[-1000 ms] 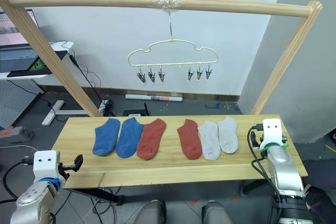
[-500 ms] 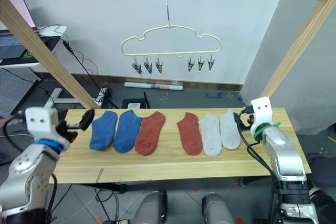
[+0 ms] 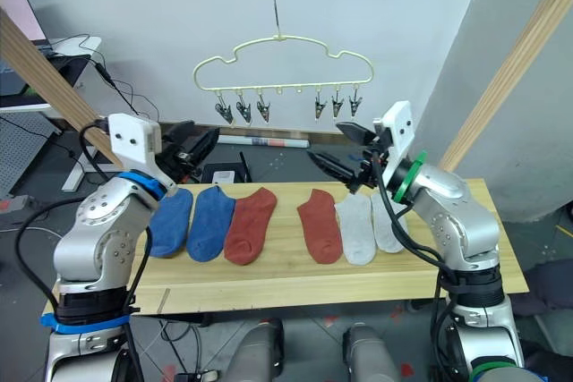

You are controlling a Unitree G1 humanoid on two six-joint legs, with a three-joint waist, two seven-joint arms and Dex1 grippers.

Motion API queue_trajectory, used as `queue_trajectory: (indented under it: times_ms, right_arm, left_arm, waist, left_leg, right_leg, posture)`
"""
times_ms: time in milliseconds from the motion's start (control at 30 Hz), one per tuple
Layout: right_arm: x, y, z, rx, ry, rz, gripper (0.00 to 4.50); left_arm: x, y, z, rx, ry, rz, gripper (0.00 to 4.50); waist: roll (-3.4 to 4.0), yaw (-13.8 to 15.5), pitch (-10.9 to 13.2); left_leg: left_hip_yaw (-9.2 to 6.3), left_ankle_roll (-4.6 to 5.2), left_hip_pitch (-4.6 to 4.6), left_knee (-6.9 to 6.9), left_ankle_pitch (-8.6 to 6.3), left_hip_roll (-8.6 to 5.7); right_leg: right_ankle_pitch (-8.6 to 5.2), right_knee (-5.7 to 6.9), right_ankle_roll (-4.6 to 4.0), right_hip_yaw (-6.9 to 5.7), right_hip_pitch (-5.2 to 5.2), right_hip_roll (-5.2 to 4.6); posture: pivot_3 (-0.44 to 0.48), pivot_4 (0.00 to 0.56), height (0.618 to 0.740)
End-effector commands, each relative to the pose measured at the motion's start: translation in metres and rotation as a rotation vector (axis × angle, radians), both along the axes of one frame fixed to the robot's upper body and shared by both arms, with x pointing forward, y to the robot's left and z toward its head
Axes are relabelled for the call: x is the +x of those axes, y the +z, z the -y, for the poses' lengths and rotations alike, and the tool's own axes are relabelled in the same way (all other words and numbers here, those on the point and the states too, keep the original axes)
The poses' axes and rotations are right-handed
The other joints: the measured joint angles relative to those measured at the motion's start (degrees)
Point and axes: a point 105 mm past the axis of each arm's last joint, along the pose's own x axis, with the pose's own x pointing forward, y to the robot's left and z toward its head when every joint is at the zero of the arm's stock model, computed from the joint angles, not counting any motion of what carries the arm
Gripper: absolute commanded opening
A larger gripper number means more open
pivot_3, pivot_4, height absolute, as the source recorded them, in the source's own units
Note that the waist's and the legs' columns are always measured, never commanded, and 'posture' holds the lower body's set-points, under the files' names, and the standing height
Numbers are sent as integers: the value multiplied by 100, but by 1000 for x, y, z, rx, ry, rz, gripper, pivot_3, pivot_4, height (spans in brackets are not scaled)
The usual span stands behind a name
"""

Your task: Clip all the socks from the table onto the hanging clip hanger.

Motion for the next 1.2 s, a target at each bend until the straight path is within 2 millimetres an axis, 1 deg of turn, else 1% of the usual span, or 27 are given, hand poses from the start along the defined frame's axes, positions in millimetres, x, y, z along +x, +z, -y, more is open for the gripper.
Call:
queue_trajectory:
  times_ms: [33,233,367,500,700,1200]
  right_arm:
    - [-12,16,-14,16,82,78,4407]
    - [-16,24,-26,33,130,110,4407]
    - [-16,26,-28,35,135,114,4407]
    - [-19,31,-31,47,142,126,4407]
    - [-23,40,-34,59,155,141,4407]
    - [-28,43,-35,63,152,130,4407]
  left_arm:
    - [7,12,2,2,17,63,2698]
    - [20,11,3,-28,59,97,2698]
    - [29,12,5,-34,77,122,2698]
    - [37,14,6,-37,94,144,2698]
    - [50,18,12,-46,82,166,2698]
    - [59,20,15,-50,76,184,2698]
  waist:
    - [0,1,0]
    - [0,0,0]
    - [0,0,1]
    - [0,-1,1]
    - [1,-7,3]
    - [-1,-41,21]
  left_leg:
    - [-1,0,-6,2,0,0]
    - [-5,-1,-14,7,0,-1]
    - [-5,0,-14,8,0,-1]
    - [-6,0,-14,9,0,-1]
    - [-6,-1,-14,10,0,-1]
    - [-7,-1,-15,10,0,0]
  right_leg:
    - [1,0,-2,-1,-4,0]
    - [4,2,-1,-5,-10,0]
    - [4,5,-1,-7,-9,0]
    - [7,5,3,-8,-9,1]
    - [13,5,2,-9,-9,2]
    - [14,6,3,-10,-9,2]
  posture:
    - [17,243,740]
    - [11,245,740]
    - [4,249,740]
    - [-10,252,740]
    - [-28,259,740]
    - [-44,273,740]
